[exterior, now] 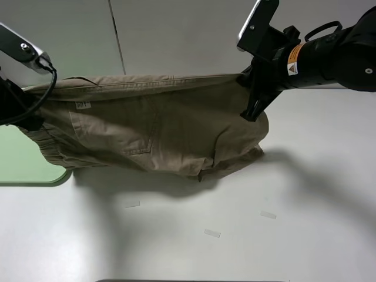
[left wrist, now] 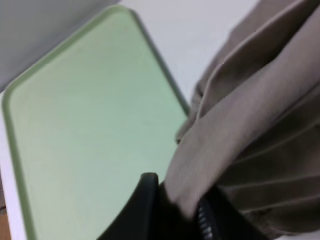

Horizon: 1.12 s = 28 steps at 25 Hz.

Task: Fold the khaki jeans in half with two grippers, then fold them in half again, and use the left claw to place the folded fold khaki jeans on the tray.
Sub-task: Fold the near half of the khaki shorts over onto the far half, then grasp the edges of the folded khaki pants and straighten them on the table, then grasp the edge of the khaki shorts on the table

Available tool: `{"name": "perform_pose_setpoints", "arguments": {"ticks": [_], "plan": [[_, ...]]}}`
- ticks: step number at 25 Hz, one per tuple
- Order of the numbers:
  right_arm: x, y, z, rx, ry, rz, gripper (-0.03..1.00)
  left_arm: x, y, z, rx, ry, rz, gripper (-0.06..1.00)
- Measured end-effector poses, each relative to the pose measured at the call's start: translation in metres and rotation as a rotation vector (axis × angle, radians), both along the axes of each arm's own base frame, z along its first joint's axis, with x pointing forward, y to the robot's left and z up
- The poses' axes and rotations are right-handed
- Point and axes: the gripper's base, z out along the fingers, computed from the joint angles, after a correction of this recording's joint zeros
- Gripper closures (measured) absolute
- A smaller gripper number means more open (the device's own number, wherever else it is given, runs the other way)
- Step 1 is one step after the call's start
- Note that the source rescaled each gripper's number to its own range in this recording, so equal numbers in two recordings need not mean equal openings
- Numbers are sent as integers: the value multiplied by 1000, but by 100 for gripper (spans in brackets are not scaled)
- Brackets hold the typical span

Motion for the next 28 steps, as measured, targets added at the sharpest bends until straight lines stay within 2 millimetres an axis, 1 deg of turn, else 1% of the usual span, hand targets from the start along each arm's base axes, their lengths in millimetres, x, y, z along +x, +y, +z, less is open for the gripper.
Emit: {"name": "perform_pose_setpoints", "arguments": {"ticks": [2,5,6,7,9,10,12,13,14,15,17,18,19,21,24,28], "plan": [[2,2,-2,8,-4,8,97,0,4,-4,-5,-3,8,89],[4,3,-10,1,15,11,97,-1,7,-13,-7,-3,-6,89],[5,4,-14,-4,25,11,97,-1,7,-15,-2,-2,-13,87],[6,4,-17,-10,35,10,97,-1,7,-17,1,3,-17,82],[7,4,-24,-26,61,2,95,2,8,-22,16,21,-17,67],[7,2,-27,-42,78,-8,91,3,8,-25,30,43,-11,59],[8,-4,-32,-74,115,-38,75,6,11,-34,63,94,9,45],[9,-7,-33,-82,125,-52,61,7,12,-38,75,119,17,41],[10,-9,-34,-85,130,-59,49,9,12,-43,82,142,19,39],[11,-11,-34,-86,132,-66,35,10,12,-46,87,157,18,37],[11,-13,-34,-87,132,-70,14,13,11,-52,94,183,16,35],[11,-13,-34,-87,132,-70,14,13,11,-53,94,187,14,35],[11,-13,-34,-89,135,-72,8,13,11,-54,94,187,13,34],[11,-13,-34,-89,134,-71,3,14,10,-54,94,184,9,34],[11,-13,-34,-89,134,-71,0,15,10,-53,94,181,10,34],[11,-13,-34,-89,134,-71,0,18,9,-48,90,167,15,34]]}}
